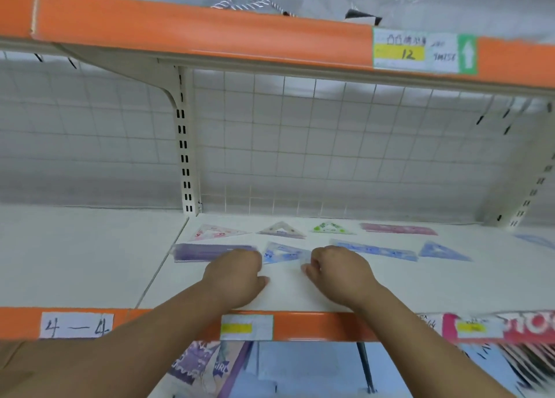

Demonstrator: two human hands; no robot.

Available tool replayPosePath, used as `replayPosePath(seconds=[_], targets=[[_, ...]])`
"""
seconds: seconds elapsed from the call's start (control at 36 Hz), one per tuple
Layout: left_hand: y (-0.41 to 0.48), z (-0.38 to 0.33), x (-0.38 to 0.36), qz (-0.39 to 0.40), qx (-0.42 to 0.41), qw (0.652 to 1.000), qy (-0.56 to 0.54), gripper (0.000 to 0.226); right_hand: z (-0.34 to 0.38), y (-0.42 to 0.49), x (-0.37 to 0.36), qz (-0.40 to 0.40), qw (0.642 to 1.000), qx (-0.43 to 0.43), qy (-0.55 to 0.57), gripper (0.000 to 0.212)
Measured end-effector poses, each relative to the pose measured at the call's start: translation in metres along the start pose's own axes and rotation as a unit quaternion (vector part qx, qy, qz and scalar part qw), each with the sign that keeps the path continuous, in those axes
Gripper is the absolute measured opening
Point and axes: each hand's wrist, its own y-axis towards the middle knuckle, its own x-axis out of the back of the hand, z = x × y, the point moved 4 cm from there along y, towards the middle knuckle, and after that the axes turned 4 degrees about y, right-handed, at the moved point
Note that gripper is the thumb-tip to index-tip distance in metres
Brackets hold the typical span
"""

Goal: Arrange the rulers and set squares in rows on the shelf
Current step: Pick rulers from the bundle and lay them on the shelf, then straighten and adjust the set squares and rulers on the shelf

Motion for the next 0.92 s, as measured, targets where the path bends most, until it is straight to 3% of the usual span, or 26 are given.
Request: replayPosePath(seconds=[0.44,0.92], targets=[[0.003,-0.092,-0.001,-0.016,-0.090,0.996,-0.009,0.033,-0.064,-0.065,0.030,-0.028,0.993,-0.112,-0.016,0.026],[0.008,-0.308,-0.018,-0.012,-0.126,0.992,-0.015,0.028,-0.252,-0.156,0.086,-0.022,0.989,-0.136,-0.048,0.030]])
